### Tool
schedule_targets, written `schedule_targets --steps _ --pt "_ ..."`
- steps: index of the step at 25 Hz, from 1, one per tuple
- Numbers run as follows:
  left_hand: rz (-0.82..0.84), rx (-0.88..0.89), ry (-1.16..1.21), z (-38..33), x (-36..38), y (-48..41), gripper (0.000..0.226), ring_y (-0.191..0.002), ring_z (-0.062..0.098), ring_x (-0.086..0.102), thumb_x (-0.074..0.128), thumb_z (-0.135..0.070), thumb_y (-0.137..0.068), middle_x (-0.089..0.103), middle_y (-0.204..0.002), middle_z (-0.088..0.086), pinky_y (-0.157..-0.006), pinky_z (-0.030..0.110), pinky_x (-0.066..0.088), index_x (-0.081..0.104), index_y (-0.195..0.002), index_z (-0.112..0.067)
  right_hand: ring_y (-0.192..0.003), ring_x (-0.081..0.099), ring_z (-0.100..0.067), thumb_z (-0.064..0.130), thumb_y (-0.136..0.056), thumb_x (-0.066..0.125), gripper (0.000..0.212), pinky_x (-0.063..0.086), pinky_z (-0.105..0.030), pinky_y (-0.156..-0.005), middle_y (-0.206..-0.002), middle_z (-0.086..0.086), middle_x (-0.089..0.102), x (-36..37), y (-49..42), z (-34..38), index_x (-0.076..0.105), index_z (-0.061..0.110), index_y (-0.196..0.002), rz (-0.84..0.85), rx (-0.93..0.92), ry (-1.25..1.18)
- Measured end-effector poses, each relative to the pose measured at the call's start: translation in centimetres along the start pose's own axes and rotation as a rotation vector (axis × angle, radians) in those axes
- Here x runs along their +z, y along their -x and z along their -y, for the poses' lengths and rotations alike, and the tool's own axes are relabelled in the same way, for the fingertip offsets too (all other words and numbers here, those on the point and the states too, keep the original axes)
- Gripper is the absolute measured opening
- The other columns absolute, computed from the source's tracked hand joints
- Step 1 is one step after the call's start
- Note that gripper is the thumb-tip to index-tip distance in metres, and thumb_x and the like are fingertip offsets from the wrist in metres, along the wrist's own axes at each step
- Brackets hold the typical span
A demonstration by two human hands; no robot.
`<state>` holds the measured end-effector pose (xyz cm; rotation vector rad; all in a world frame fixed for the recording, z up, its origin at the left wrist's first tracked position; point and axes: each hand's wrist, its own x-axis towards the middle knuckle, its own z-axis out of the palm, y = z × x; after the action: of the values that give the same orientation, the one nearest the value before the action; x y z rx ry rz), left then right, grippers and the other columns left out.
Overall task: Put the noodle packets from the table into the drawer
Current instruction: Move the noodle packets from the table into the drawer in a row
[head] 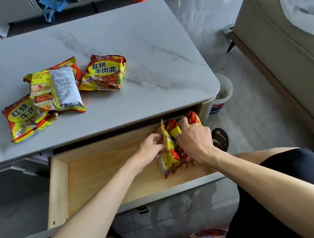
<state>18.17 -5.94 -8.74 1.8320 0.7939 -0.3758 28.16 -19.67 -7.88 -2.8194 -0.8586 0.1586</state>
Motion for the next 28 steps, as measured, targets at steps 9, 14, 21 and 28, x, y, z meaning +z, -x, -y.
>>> schedule_targets --steps 9,14,21,28 --pt "-0.995 0.480 -0.808 -0.6 -17.6 4.5 0.051 -0.107 0.032 0.057 0.066 0.004 -0.070 0.053 -0.128 0.010 -0.071 0.040 0.050 0.056 -0.116 -0.014 -0.075 0.068 -0.029 0.033 -0.089 0.049 0.027 0.053 -0.034 -0.063 -0.088 -0.007 0.074 -5.0 -5.7 8.8 0.063 0.020 -0.108 0.153 -0.170 -0.374" --pt "-0.916 0.167 -1.205 3.0 -24.7 3.1 0.079 -0.132 0.048 0.031 0.064 0.004 -0.071 0.029 -0.149 0.027 -0.107 0.057 0.032 0.036 -0.144 -0.008 -0.075 0.072 -0.032 0.035 -0.096 0.051 0.044 0.062 -0.043 -0.072 -0.102 -0.018 0.069 -4.4 -12.9 15.5 0.043 0.000 -0.121 0.398 0.157 -0.896" --pt "-0.743 0.174 -1.558 2.8 -25.1 -1.8 0.085 -0.141 0.053 0.018 0.054 -0.006 -0.085 0.008 -0.159 0.028 -0.115 0.058 0.019 0.006 -0.154 -0.012 -0.035 0.063 -0.020 0.025 -0.090 0.058 0.023 0.055 -0.028 -0.041 -0.064 -0.010 0.070 -2.1 -18.3 18.7 0.060 0.005 -0.078 0.387 0.328 -1.032" --pt "-0.704 0.133 -1.586 0.8 -26.2 -2.2 0.093 -0.127 0.053 0.042 0.061 -0.003 -0.082 0.021 -0.154 0.029 -0.093 0.051 0.047 0.002 -0.154 -0.013 -0.031 0.060 -0.012 0.017 -0.092 0.057 0.029 0.038 -0.011 -0.031 -0.041 -0.002 0.065 -2.9 -15.0 15.4 0.061 0.003 -0.067 0.486 0.295 -0.999"
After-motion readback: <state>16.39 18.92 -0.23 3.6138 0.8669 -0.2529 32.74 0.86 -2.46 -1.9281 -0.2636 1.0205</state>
